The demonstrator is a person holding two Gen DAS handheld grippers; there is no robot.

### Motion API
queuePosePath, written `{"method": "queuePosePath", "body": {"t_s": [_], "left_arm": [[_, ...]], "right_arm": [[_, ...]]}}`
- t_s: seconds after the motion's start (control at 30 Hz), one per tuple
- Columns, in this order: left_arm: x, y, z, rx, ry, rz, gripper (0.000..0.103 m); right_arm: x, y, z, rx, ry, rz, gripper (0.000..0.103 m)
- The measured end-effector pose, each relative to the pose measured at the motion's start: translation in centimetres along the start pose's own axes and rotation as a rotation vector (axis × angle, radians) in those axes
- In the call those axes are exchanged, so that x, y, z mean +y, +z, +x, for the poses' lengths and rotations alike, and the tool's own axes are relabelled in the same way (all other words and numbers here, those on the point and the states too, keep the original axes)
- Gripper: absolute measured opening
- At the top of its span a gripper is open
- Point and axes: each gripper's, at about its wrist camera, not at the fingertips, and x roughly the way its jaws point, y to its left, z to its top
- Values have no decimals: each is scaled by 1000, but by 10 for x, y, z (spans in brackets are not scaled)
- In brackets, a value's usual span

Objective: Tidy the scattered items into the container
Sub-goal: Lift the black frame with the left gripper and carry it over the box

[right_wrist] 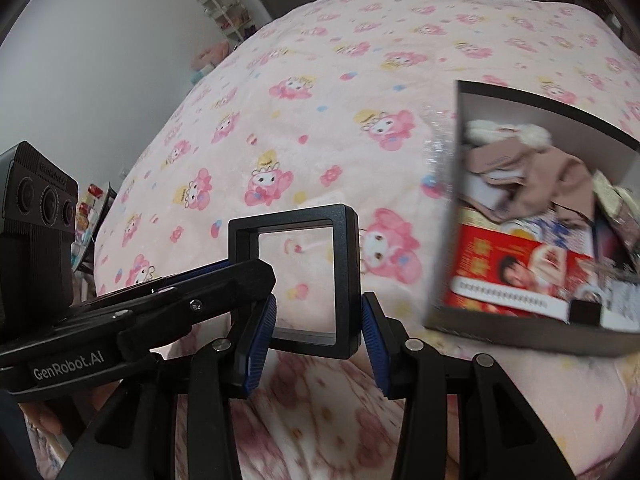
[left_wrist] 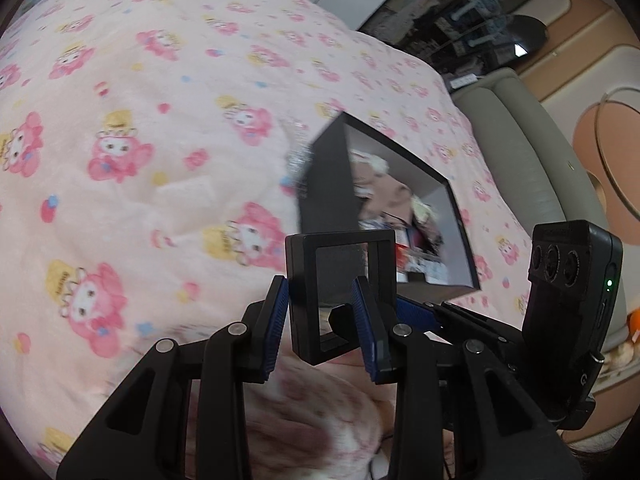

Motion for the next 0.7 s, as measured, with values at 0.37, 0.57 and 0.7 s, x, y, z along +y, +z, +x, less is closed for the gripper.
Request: {"method": "queuePosePath", "body": {"t_s": [0.37,0.57,0.7], "left_arm": [[-82,-17,41,34,-55,94,32],[-118,-7,73,73,-64,158,32],[-135,3,98,99,-75,176,33]], "right_arm": [[-66,-31,-57,-60,-59,63,39],[-104,-28,-76,-100,-75,119,39],[-130,-24,-81,-110,-95,140,39]]}}
